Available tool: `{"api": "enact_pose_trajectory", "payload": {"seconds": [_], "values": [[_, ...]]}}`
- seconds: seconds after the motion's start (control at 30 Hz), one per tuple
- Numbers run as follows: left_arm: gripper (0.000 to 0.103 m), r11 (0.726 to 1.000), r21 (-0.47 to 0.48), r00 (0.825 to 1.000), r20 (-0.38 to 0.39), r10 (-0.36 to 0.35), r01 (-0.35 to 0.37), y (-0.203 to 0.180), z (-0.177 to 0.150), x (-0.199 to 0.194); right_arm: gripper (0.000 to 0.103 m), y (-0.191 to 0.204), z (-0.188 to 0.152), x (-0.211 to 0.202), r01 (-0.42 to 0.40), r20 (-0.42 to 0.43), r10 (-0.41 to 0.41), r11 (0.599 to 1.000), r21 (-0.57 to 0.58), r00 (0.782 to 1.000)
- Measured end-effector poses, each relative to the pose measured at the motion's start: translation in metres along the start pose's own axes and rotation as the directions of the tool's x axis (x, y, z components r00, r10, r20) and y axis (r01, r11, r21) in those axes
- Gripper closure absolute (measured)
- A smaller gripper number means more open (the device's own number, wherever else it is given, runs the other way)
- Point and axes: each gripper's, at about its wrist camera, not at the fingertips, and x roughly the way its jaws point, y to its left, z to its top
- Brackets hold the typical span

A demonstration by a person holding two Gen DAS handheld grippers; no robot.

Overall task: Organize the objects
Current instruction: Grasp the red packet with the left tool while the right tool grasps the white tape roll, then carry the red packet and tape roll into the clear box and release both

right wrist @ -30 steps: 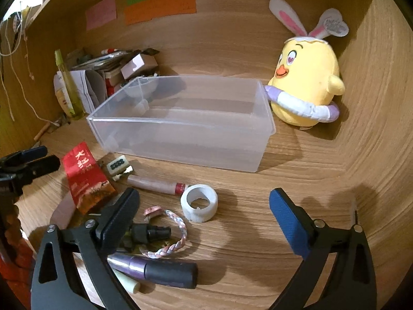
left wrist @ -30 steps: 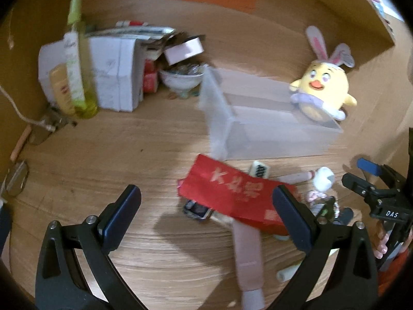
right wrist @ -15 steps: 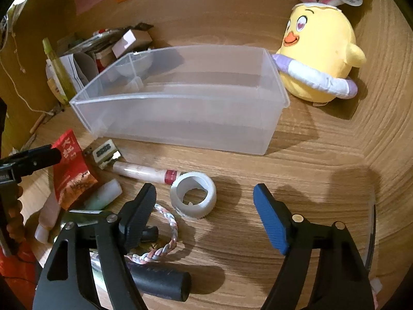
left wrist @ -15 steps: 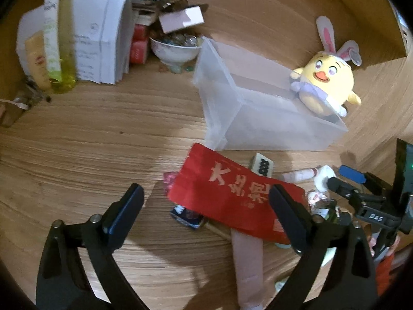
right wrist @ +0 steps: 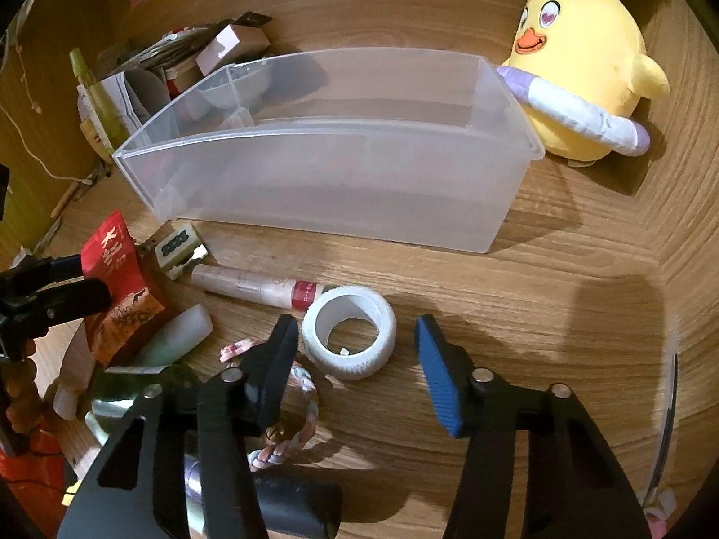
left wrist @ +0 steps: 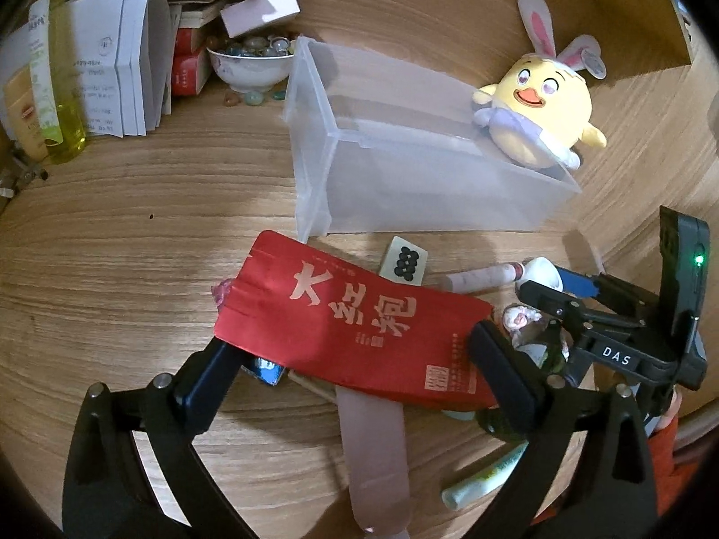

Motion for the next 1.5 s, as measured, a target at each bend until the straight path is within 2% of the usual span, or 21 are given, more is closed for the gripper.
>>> {"api": "enact_pose_trajectory", "payload": {"seconds": [0.03,0.1,0.13,0.17,0.27,0.33,0.4,0.5,0.57,0.67,0.97,1.17,1.5], "values": [[0.002,1.0,-0.001,1.0,0.005,0.003,-0.003,0.0,0.0,0.0,0.064,0.0,0.0,0.0,-0.006,0.001,0.006,1.0,-0.001,1.0],[0.003,1.0,-0.001,1.0,0.02,0.016,-0.016,-0.001,0.001,0.0,0.066,0.001,0.0,0.0,-0.006,0.007,0.006,1.0,-0.003,1.0],[0.007,1.0,0.003,0.999,0.032,0.023,-0.023,-0.002,0.001,-0.002,0.066,0.001,0.0,0.0,-0.005,0.01,0.005,1.0,-0.003,1.0],[0.02,1.0,0.008,0.999,0.04,0.028,-0.029,-0.002,0.002,-0.003,0.066,0.001,0.0,-0.001,-0.005,0.016,0.005,1.0,-0.002,1.0],[0.042,0.999,0.03,0.999,0.041,0.02,-0.021,-0.006,0.005,-0.005,0.066,0.0,0.0,-0.004,0.0,0.034,-0.001,1.0,0.002,0.999],[0.05,0.999,0.04,0.999,0.044,0.018,-0.019,-0.009,0.005,-0.005,0.067,-0.001,0.001,-0.004,-0.003,0.04,0.002,1.0,0.007,0.999],[0.053,0.999,0.045,0.999,0.049,0.011,-0.013,-0.012,0.006,-0.005,0.067,-0.001,0.001,-0.006,-0.003,0.051,0.003,1.0,0.009,0.999],[0.066,0.999,0.037,0.998,0.068,0.002,-0.005,-0.012,0.008,-0.009,0.067,-0.001,0.002,-0.009,-0.002,0.069,0.002,1.0,0.008,0.998],[0.079,0.999,0.031,0.996,0.085,-0.012,0.01,-0.013,0.009,-0.014,0.067,-0.001,0.002,-0.011,0.0,0.08,0.0,1.0,0.004,0.997],[0.087,1.0,0.021,0.993,0.113,-0.023,0.021,-0.012,0.01,-0.023,0.067,-0.001,0.002,-0.017,-0.001,0.097,0.001,1.0,0.001,0.995],[0.099,0.999,0.03,0.981,0.192,0.03,-0.036,-0.019,0.003,-0.048,0.067,0.004,0.005,-0.04,-0.011,0.157,0.015,1.0,-0.027,0.988],[0.1,0.998,0.042,0.974,0.222,0.039,-0.049,-0.024,0.008,-0.055,0.067,0.01,0.008,-0.053,-0.012,0.197,0.02,0.999,-0.044,0.98],[0.1,0.993,0.101,0.952,0.304,0.023,-0.057,-0.046,0.025,-0.08,0.067,0.011,0.017,-0.068,-0.019,0.252,0.03,0.999,-0.044,0.967]]}}
